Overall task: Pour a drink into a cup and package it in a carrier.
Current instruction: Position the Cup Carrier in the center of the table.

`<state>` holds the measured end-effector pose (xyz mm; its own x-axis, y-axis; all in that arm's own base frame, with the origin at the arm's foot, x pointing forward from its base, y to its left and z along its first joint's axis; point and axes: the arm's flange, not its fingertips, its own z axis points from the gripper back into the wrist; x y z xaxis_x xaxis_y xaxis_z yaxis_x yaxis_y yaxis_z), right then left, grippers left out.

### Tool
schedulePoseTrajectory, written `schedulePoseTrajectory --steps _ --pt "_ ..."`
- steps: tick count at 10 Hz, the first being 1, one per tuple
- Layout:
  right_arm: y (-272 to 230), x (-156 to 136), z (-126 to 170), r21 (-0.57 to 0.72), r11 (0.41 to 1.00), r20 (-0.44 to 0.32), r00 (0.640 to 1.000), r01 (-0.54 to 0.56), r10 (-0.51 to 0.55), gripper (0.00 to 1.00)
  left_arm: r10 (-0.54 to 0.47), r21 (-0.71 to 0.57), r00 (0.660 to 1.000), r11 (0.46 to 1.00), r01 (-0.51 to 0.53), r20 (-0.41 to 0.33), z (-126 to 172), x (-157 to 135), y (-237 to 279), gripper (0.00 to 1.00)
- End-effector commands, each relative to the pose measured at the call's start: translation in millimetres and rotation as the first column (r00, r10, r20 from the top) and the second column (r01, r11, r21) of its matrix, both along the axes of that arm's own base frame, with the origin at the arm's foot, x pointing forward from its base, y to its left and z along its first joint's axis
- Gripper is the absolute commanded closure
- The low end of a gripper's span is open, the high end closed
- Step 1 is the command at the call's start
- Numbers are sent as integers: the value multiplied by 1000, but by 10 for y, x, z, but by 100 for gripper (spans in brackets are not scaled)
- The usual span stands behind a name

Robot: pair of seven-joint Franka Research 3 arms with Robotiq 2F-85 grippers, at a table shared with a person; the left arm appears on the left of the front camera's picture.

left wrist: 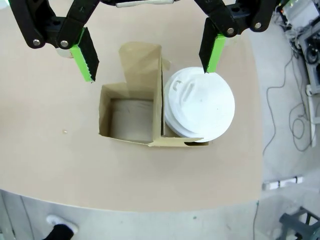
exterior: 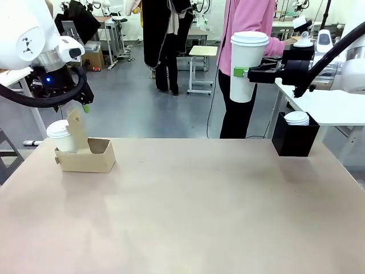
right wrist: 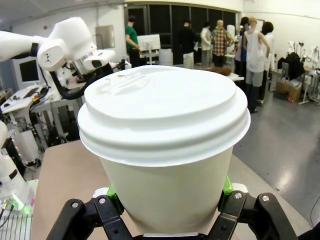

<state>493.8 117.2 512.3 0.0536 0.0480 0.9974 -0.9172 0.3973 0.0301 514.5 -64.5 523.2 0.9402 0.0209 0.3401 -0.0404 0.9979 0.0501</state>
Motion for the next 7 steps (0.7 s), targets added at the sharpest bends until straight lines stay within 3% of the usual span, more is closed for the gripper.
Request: schedulePoseTrajectory --steps 1,7 --pt "16 -5 24 0 1000 9 1000 -3 3 20 50 18 999 999 -50 15 -36 59 10 0" --pt "16 -5 24 0 1000 9 1000 -3 3 20 28 -6 1000 1000 -29 -11 -93 39 -4 0"
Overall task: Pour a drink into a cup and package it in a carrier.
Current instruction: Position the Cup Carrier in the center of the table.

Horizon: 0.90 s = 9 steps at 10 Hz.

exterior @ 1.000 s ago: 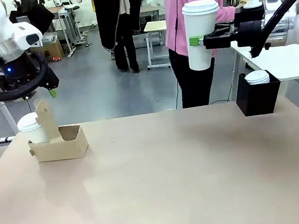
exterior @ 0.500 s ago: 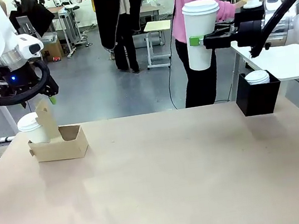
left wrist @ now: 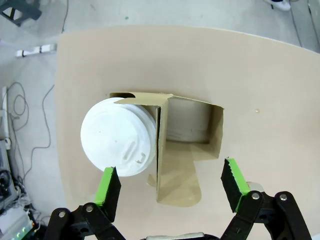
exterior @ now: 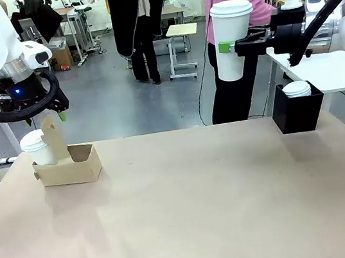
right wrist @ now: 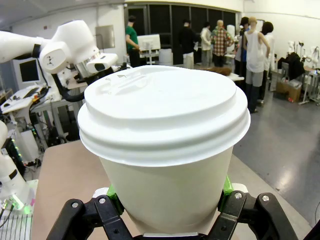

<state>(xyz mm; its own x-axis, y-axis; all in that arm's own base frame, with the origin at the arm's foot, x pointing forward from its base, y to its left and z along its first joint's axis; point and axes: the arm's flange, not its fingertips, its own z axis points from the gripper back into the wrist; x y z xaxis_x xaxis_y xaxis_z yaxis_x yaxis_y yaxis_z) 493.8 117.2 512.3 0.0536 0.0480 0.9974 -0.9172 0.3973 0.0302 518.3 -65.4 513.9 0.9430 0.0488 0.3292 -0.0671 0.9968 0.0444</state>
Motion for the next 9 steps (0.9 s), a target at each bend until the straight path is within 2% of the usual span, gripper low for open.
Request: schedulePoseTrajectory --steps 1,2,3,4,5,6,7,9 --pt "16 -5 24 0 1000 9 1000 -4 4 20 25 -8 1000 1000 -25 -6 -24 79 -15 0" --pt "16 -5 24 0 1000 9 1000 -4 4 20 33 2 999 999 -33 3 -32 112 -16 0" --pt "16 -5 24 0 1000 9 1000 -4 4 20 41 11 999 999 -41 -4 -42 130 -17 59" --pt "16 -5 24 0 1000 9 1000 -4 4 20 43 11 999 999 -43 -9 -54 144 -5 59" --pt "16 -5 24 0 1000 9 1000 -4 4 20 48 16 999 999 -48 -14 -75 156 11 100" --pt "16 -5 24 0 1000 9 1000 -4 4 20 49 19 999 999 -49 -19 -89 179 37 64" --pt "16 -5 24 0 1000 9 1000 -4 4 20 50 20 999 999 -50 -22 -105 197 43 100" --pt "16 -5 24 0 1000 9 1000 -4 4 20 53 20 998 998 -52 -26 -114 212 68 100"
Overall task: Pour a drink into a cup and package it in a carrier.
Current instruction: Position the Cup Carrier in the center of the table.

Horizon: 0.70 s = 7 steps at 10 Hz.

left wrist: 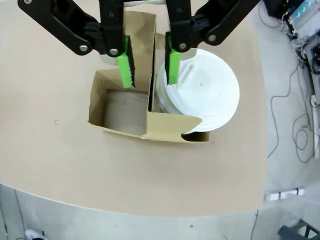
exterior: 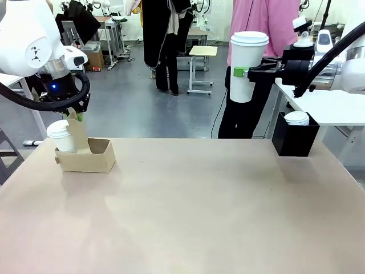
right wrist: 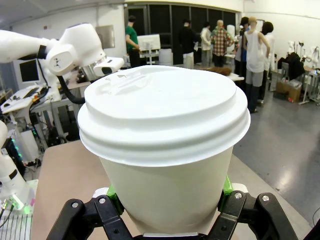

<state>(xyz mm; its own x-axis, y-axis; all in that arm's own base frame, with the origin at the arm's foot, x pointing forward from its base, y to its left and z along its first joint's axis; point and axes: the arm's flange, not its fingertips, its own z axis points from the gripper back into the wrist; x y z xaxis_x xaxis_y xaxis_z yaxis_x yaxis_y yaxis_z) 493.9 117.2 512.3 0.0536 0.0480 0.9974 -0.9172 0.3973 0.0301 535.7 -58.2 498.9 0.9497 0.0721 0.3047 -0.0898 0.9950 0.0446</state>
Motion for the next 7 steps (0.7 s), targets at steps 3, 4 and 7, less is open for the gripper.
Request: schedulePoseTrajectory --steps 3,4,7 --pt "16 -5 24 0 1000 9 1000 -4 4 20 52 34 999 998 -52 -10 30 57 18 100" --pt "16 -5 24 0 1000 9 1000 -4 4 20 80 44 995 996 -78 -57 6 64 19 100" --pt "16 -5 24 0 1000 9 1000 -4 4 20 8 3 1000 1000 -8 -5 -2 1 17 100"
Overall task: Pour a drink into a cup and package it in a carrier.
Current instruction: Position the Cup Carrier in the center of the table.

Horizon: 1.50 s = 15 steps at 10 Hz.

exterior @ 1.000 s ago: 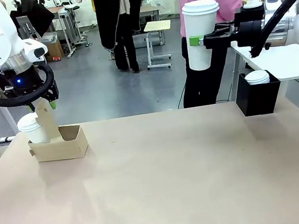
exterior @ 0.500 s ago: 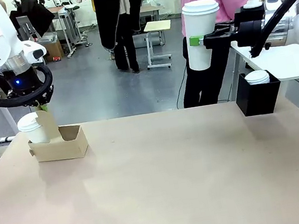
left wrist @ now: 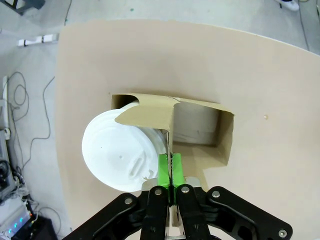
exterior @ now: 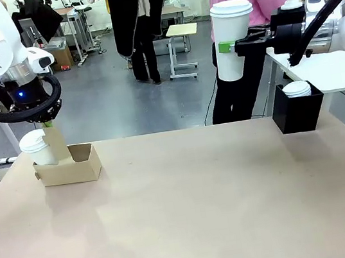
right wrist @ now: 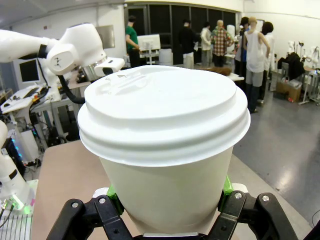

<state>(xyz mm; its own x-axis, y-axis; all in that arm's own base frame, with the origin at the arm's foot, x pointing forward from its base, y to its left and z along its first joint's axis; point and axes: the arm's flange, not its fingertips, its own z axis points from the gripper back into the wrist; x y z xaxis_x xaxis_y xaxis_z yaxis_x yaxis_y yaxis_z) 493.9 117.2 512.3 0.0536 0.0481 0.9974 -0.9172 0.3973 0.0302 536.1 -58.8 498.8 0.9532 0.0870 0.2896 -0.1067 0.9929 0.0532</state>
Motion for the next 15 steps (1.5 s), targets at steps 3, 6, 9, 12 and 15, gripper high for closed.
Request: schedulePoseTrajectory --steps 3,6,9,12,15 --pt "16 -5 24 0 1000 9 1000 -4 4 20 25 -11 1000 1000 -25 3 87 -28 3 98" --pt "16 -5 24 0 1000 9 1000 -4 4 20 80 -12 997 997 -80 -13 553 -245 -234 98" --pt "16 -5 24 0 1000 9 1000 -4 4 20 48 -23 999 999 -48 10 1000 -718 -874 98" --pt "16 -5 24 0 1000 9 1000 -4 4 20 27 -69 1000 997 -26 10 1105 -1167 -1671 98" --pt "16 -5 24 0 1000 9 1000 -4 4 20 37 -97 999 995 -39 -20 858 -1417 -2314 98"
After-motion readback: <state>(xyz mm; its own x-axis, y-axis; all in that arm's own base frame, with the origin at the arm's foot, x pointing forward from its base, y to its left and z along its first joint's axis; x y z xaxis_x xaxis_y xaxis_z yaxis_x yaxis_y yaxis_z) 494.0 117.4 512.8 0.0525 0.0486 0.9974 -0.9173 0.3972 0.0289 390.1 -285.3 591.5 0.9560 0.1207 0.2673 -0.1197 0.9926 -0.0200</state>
